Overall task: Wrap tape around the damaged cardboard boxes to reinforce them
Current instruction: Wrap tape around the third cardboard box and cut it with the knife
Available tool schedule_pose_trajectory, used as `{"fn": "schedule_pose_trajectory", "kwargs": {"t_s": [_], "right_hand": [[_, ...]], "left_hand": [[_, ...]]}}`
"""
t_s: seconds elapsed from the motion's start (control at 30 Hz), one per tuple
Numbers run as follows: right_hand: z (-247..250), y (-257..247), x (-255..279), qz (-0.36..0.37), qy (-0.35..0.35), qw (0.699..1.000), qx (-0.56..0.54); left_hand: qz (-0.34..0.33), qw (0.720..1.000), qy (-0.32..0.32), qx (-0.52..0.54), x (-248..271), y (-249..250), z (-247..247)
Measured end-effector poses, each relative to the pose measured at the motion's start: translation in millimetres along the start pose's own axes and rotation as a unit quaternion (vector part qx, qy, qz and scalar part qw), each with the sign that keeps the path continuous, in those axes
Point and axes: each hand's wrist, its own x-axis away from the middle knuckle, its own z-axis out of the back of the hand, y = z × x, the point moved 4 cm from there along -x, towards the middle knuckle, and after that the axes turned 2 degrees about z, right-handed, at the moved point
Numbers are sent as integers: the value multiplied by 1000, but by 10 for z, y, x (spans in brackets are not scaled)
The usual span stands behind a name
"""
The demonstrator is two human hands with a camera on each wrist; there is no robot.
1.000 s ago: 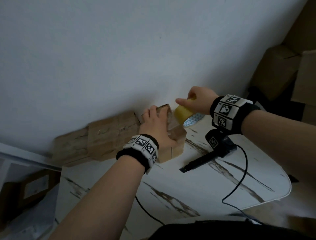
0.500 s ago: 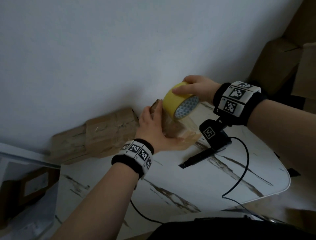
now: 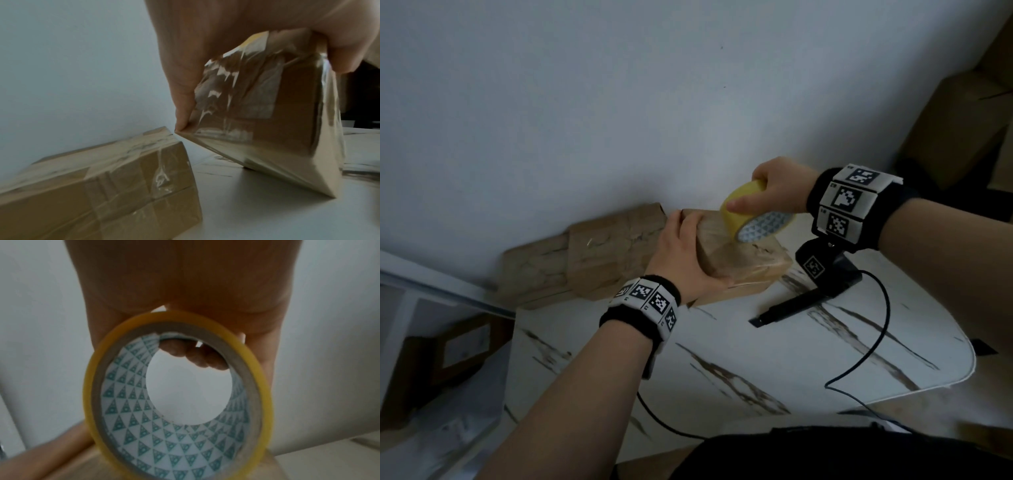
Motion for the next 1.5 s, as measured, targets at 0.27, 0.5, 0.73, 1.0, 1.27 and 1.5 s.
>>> {"fn": "schedule_pose_trajectory", "kwargs": {"t_s": [0.27, 0.5, 0.73, 1.0, 1.27, 1.5], "right_hand": [[19, 205, -5, -29, -44, 982, 181], [-61, 437, 36, -62, -8, 998, 14], [66, 487, -8, -72, -5, 991, 111], [-75, 685, 6, -94, -44, 994, 31], [-113, 780, 33, -112, -31, 992, -55], [-140, 839, -3, -114, -54, 984, 123]], "left_hand": [[0, 1000, -5, 18, 51, -32, -4], [0, 1000, -12, 24, 72, -33, -3], [-4, 1000, -15, 16, 64, -32, -19], [17, 999, -34, 27, 127, -174, -136], [25, 998, -59, 3, 126, -199, -127], [24, 997, -73, -21, 75, -145, -155]]}}
